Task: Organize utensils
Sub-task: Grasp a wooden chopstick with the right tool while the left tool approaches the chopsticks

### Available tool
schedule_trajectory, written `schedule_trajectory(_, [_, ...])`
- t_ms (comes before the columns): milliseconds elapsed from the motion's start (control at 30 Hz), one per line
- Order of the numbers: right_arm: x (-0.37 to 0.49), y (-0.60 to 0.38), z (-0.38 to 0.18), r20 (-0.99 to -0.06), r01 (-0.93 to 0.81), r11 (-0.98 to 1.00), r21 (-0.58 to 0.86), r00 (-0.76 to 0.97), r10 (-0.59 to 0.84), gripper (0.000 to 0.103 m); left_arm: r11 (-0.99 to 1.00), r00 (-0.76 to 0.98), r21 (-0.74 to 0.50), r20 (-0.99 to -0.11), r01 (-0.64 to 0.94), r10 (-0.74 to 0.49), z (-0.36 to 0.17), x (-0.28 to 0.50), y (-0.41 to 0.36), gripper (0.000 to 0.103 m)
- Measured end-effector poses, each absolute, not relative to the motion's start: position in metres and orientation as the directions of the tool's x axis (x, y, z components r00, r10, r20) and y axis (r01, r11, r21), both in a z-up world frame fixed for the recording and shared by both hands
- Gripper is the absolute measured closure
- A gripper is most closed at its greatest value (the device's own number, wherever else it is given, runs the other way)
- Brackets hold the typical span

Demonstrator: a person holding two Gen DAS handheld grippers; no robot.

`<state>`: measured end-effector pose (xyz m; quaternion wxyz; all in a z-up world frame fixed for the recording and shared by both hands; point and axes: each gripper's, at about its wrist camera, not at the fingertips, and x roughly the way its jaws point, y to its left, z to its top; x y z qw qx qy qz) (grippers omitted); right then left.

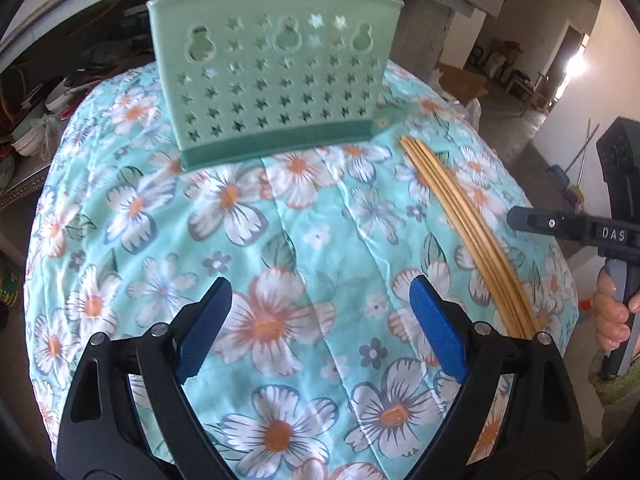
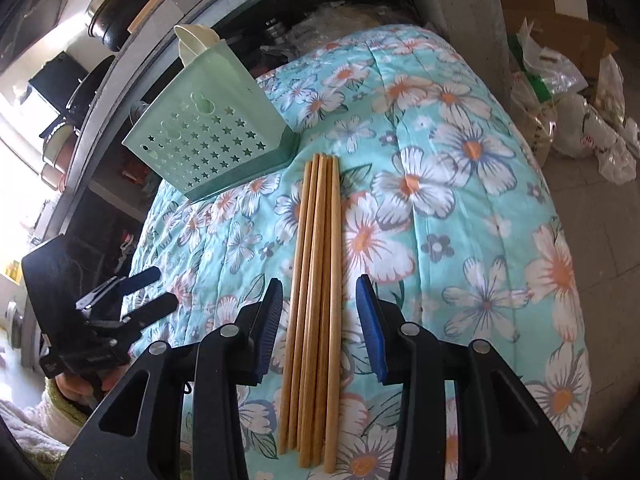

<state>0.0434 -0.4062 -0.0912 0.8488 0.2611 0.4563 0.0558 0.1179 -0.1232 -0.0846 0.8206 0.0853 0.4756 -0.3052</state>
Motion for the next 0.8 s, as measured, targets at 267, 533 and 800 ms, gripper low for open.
schedule_trajectory(267, [0.046, -0.413, -0.107, -0.742, 0.174, 0.824, 0.539, 0.560, 0.368, 0.081, 0.804, 0.307, -0.213, -0.846, 0.555, -0.437, -0.113, 0.117, -0.132, 0.008])
schedule_trajectory(533, [0.056, -0.411, -0.117, -0.747, 0.157, 0.823, 0.547, 0.535, 0.395, 0.091, 0.789, 0.330, -0.131, -0.858, 0.600, -0.394, -0.117, 0.109, -0.142, 0.008])
schedule_trajectory(800, [0.055, -0.425, -0.118, -0.717, 0.173, 0.784, 0.597, 0.552, 0.425, 0.096, 0.787, 0.304, -0.212, -0.840, 0.579, -0.450, -0.115, 0.114, -0.134, 0.008])
